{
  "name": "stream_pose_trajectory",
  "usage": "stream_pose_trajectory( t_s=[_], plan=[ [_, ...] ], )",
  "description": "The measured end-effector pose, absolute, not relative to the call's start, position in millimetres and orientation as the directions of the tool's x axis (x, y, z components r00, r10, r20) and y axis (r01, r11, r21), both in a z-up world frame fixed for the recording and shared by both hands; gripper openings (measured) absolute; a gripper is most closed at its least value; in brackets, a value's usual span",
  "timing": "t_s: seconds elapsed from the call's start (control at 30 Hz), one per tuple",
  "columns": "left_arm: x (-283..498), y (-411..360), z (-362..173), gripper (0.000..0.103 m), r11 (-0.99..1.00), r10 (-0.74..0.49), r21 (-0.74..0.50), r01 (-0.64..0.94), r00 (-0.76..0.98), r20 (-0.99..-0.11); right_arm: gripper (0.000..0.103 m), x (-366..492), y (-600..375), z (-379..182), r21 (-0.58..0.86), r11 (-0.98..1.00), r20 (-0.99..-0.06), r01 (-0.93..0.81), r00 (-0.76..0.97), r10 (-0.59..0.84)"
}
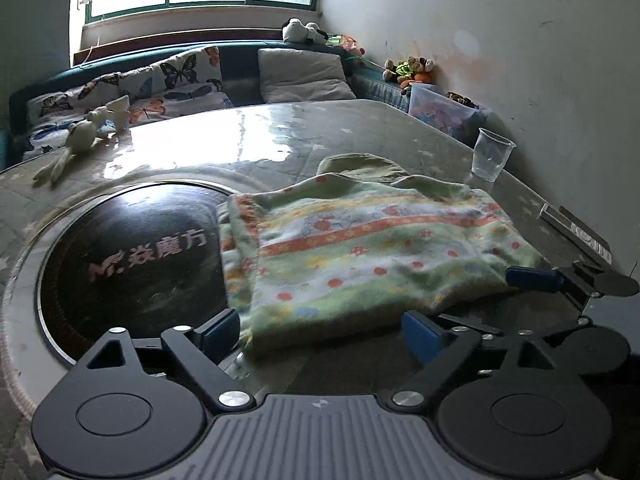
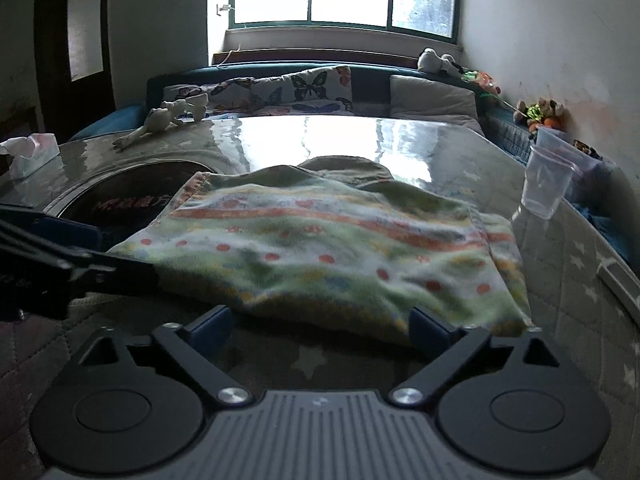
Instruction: Fold clothes
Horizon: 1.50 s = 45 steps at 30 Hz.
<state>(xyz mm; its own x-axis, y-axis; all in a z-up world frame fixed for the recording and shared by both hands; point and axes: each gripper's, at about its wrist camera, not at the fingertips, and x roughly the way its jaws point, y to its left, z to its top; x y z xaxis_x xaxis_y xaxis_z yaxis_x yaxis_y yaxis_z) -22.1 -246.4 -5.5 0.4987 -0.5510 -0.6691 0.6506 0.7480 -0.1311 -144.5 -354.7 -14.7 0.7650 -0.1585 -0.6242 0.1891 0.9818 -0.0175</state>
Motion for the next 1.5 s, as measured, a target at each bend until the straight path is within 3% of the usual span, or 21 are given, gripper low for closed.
stream_pose_trajectory(
  t_s=[0.1,0.43,1.5],
  plan=[
    [-26.8,-235.7,-5.6,0.103,0.758,-0.545,-0.129,0.639,0.513,-0.663,0.103,-149.0,-353.1,-15.9,-0.012,0.981,-0.63,0.196,0.76,-0.159],
    [-45.2,-209.7,-3.0,0.103,0.778,-0.532,-0.108,0.619,0.557,-0.637,0.103,-163.5,-349.5,-18.2,0.021,0.969,-0.639,0.246,0.748,-0.176],
    [-74.7,-193.8,-10.2,0.103,0.793,-0.499,-0.094,0.601,0.554,-0.666,0.103,-185.2,-329.7,-15.1,0.014,0.961,-0.631,0.276,0.748,-0.206]
  ],
)
